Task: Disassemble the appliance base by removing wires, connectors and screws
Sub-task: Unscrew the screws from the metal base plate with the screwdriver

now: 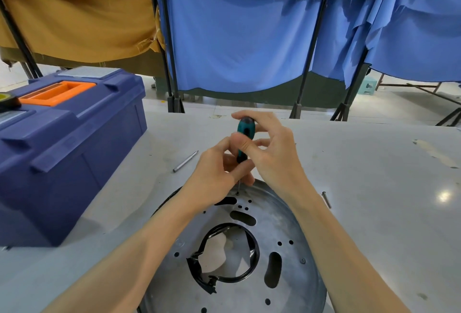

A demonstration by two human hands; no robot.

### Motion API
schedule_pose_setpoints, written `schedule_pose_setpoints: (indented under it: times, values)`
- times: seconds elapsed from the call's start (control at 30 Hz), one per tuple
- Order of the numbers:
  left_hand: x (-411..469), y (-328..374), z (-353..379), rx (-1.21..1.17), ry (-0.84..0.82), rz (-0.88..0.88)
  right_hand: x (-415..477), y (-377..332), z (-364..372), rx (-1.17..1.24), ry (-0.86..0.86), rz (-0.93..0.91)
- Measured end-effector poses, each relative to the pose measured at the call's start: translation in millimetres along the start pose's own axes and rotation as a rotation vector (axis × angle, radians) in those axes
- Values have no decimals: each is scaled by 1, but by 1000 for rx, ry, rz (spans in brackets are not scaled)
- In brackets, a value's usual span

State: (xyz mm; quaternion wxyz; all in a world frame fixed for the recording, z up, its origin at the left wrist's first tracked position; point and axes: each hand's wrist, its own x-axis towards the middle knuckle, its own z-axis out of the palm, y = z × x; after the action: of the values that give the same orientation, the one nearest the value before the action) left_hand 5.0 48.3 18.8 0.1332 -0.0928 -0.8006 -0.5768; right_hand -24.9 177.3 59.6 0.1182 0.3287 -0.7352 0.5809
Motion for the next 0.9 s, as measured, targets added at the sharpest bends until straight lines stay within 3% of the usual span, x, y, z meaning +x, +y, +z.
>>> schedule_pose_setpoints:
  times: [0.33, 0.9]
  values:
    - [1, -1, -1, -120, 12, -9, 1, 2, -5, 37, 30, -9]
    - [2, -2, -1, -12, 98, 19, 1, 3, 1, -28, 56, -9]
